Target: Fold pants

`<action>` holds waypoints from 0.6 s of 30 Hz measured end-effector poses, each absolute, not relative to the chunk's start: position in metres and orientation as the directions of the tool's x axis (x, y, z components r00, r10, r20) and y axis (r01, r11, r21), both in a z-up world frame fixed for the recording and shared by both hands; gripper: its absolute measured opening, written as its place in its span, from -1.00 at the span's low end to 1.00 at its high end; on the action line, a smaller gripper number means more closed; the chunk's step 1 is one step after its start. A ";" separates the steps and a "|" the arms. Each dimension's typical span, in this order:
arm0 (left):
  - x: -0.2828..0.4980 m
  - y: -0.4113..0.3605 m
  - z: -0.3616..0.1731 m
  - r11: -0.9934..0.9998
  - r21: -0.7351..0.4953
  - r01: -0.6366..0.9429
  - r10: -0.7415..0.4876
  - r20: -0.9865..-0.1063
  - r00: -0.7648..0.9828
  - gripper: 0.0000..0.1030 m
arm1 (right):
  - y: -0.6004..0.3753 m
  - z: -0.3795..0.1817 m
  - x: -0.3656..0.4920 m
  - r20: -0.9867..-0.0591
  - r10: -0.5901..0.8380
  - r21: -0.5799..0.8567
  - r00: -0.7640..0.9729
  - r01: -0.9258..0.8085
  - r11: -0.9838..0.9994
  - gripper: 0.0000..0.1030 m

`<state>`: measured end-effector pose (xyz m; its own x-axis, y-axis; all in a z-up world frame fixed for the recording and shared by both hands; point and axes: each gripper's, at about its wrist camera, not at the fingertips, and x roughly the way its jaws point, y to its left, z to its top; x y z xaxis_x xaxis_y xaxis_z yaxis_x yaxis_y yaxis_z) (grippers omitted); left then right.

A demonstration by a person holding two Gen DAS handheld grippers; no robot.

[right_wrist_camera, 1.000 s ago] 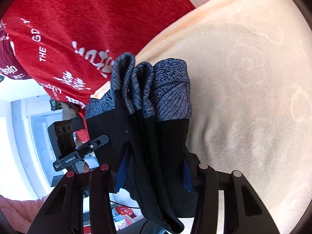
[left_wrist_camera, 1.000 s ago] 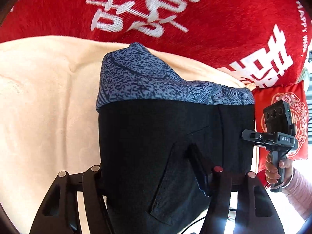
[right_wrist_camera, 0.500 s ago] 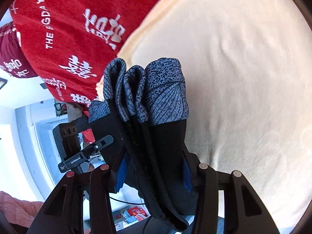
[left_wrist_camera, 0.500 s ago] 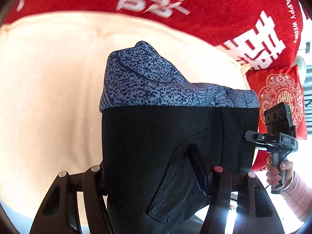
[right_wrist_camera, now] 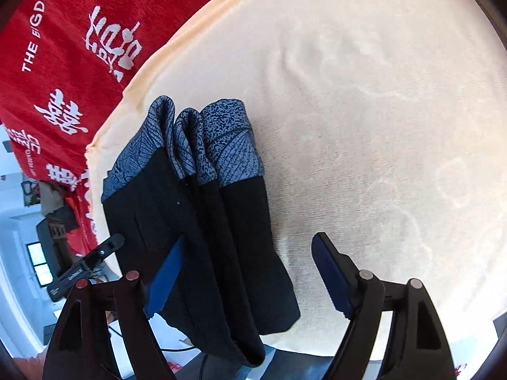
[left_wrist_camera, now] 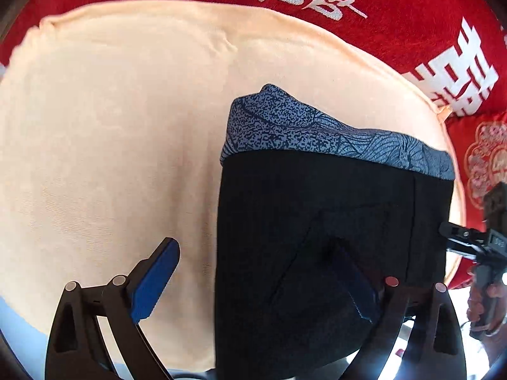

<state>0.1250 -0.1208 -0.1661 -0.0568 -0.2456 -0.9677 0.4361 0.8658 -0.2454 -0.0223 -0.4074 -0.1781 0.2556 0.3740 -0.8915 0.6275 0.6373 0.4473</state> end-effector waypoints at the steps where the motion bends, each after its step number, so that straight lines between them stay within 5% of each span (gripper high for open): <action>1: 0.121 -0.123 -0.159 0.863 -0.200 0.464 -0.210 -0.977 -0.030 0.89 | -0.406 -0.175 -0.026 -0.901 0.356 0.428 0.246 0.631 0.647 0.66; 8: 0.087 -0.133 -0.114 0.827 -0.109 0.551 -0.176 -0.982 0.070 0.98 | -0.374 -0.143 -0.052 -0.951 0.237 0.310 0.200 0.636 0.707 0.99; 18: 0.035 -0.127 -0.079 0.797 -0.084 0.598 -0.152 -0.986 0.063 0.98 | -0.317 -0.094 -0.075 -0.994 0.021 0.083 0.110 0.594 0.800 0.99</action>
